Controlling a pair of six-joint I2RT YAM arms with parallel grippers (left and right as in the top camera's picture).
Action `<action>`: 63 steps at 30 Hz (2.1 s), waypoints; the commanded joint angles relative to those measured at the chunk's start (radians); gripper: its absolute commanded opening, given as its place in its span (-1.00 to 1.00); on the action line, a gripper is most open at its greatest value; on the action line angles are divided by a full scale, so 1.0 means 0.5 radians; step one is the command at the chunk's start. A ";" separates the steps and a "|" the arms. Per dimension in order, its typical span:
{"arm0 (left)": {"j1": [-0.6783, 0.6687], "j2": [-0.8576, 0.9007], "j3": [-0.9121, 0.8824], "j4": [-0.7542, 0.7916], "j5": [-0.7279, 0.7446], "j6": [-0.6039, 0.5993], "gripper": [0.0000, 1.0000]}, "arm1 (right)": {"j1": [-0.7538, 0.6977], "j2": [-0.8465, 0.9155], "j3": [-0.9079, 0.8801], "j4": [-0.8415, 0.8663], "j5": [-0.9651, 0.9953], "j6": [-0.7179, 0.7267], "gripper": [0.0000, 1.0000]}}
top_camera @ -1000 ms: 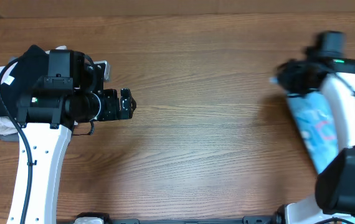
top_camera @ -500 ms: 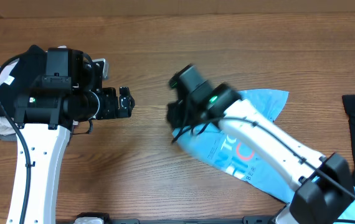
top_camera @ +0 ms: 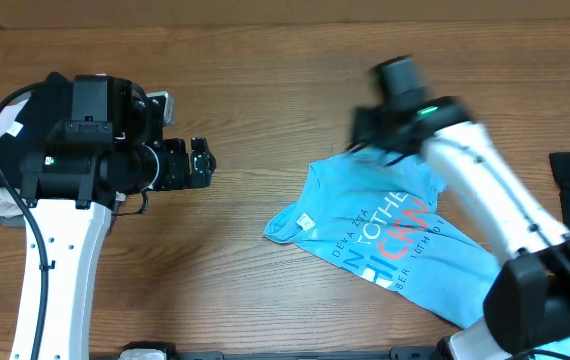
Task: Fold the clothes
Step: 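Drag the blue T-shirt with the right gripper to the table center and release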
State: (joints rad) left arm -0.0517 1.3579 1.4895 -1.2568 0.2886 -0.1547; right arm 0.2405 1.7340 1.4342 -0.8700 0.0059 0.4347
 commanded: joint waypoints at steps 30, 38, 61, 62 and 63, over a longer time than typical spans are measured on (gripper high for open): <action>-0.199 0.007 0.053 0.100 0.103 0.009 1.00 | -0.702 0.677 -0.016 0.372 -0.517 -0.315 -0.92; -0.201 0.008 0.052 0.130 0.046 0.072 1.00 | -0.541 0.458 0.030 0.536 -1.098 -0.514 -0.92; -0.201 0.008 0.052 0.071 -0.021 0.094 1.00 | 0.411 0.289 0.030 1.091 -0.836 -0.210 -0.17; -0.201 0.008 0.052 0.079 -0.021 0.094 1.00 | 0.369 0.282 0.030 1.050 -0.846 -0.209 -0.10; -0.201 0.009 0.052 0.085 -0.021 0.094 1.00 | 0.333 0.278 0.030 1.022 -0.858 -0.209 -0.07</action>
State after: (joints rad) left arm -0.1444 1.3579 1.4914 -1.2198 0.2913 -0.1272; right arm 0.4686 1.9072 1.4273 -0.3439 -0.4587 0.3302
